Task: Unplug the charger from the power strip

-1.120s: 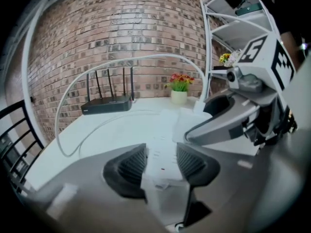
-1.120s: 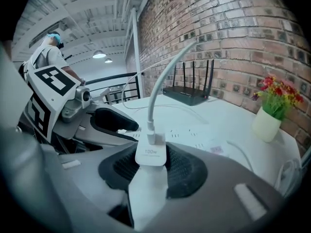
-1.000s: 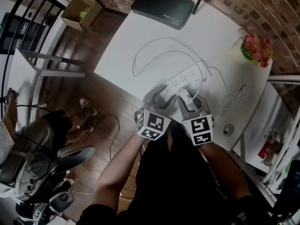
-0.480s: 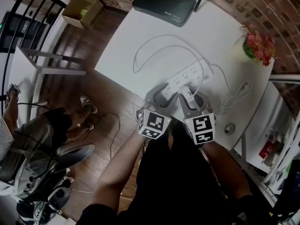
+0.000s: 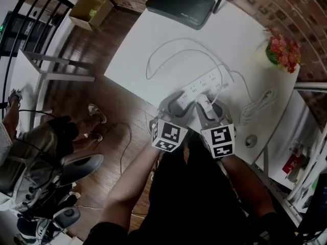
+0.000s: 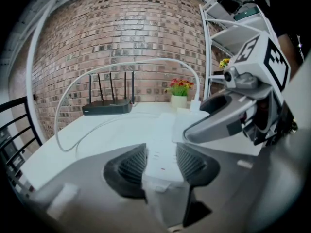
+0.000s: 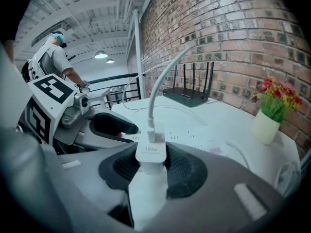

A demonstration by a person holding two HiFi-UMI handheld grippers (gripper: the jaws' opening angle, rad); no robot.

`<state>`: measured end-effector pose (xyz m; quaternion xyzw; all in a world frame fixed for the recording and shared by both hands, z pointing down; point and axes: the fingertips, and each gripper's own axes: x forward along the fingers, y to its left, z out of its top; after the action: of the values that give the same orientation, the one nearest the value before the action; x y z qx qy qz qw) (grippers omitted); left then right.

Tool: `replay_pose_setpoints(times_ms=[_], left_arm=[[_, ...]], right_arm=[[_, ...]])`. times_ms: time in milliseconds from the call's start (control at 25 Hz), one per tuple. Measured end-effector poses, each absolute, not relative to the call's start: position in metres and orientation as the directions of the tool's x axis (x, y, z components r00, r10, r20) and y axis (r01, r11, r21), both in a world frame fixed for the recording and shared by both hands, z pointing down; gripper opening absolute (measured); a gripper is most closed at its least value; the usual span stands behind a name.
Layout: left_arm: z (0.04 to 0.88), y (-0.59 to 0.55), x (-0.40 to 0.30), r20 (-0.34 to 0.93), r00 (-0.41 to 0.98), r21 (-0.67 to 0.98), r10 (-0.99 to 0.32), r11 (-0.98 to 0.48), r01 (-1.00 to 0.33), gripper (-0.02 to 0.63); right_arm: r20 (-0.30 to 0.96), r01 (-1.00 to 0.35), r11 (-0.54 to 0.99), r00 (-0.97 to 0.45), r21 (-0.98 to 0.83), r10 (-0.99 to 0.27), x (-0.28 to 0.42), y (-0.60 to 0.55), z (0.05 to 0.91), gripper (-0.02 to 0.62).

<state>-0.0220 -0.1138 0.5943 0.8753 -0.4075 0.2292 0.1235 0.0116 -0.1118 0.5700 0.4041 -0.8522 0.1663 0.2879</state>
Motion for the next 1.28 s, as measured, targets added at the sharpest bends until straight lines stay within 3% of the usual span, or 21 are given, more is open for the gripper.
replay_pose_setpoints(times_ms=[960,1280], left_arm=[[0.594,-0.114,-0.022,0.51,0.557,0.029,-0.655,-0.635,-0.772,0.199],[0.595,-0.113,-0.022,0.509,0.553,0.027,-0.66,-0.63,-0.776,0.199]], right_arm=[[0.629,-0.805,0.587,-0.499,-0.082,-0.596,0.016,-0.111,0.573,0.141],[0.563,-0.784,0.62,-0.529,-0.037,-0.635,0.006,-0.111,0.548,0.141]])
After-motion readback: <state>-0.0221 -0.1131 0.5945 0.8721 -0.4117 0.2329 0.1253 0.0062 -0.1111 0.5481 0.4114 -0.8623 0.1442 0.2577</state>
